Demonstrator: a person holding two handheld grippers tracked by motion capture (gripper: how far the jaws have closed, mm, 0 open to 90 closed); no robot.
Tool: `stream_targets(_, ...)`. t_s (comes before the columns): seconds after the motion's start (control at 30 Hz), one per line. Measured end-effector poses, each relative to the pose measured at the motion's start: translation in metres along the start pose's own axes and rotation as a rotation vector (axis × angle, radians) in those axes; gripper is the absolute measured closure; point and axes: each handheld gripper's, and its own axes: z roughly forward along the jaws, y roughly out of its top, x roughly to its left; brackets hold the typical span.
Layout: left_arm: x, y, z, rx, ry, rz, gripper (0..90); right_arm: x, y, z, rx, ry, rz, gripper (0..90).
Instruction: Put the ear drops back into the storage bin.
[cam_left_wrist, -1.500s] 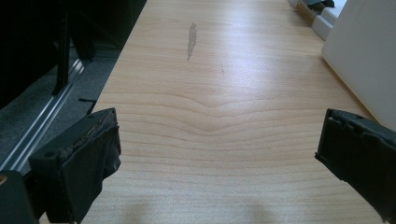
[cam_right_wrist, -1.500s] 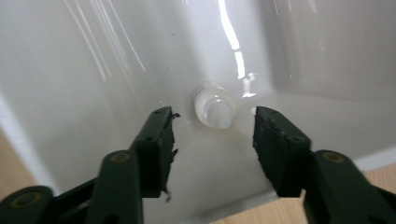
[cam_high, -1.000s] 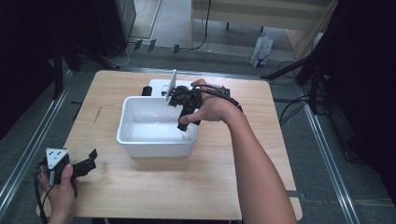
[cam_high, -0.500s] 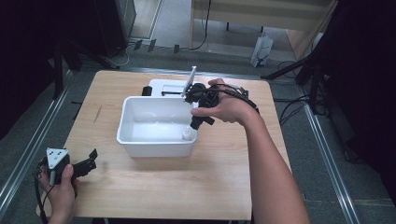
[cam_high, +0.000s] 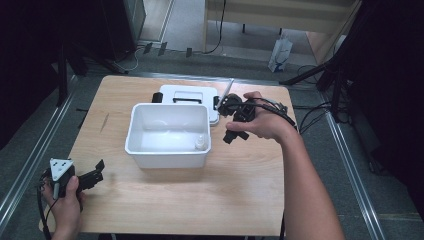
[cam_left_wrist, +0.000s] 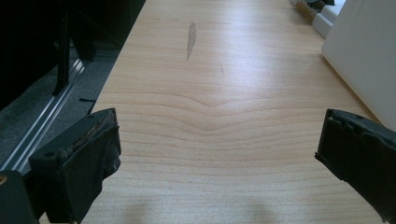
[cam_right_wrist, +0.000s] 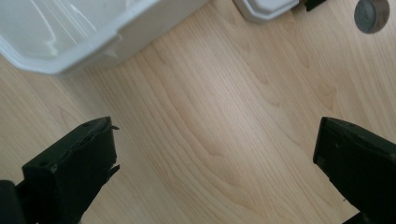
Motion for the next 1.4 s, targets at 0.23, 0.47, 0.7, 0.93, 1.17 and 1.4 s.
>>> stream_targets(0.23, 0.000, 0.000, 0.000, 0.002, 0.002, 0.003, 0.3, -0.009, -0.027, 0.007, 0.004, 0.004, 0.050, 0.0)
stream_targets(0.47, -0.001, 0.000, 0.000, 0.001, 0.003, 0.005, 0.3, -0.014, -0.052, 0.022, 0.001, 0.008, 0.094, 0.0)
stream_targets(0.7, -0.001, 0.000, 0.000, 0.001, 0.002, 0.004, 0.3, -0.013, -0.077, 0.039, -0.026, 0.000, 0.149, 0.0)
stream_targets(0.93, -0.001, 0.000, 0.000, -0.002, 0.003, 0.005, 0.3, -0.014, -0.104, 0.054, -0.066, -0.016, 0.210, 0.0)
stream_targets(1.17, -0.001, 0.000, -0.001, -0.004, 0.004, 0.009, 0.3, -0.013, -0.132, 0.065, -0.143, -0.028, 0.285, 0.0)
stream_targets(1.4, -0.002, 0.000, -0.001, -0.002, 0.005, 0.010, 0.3, -0.006, -0.162, 0.081, -0.218, -0.048, 0.340, 0.0)
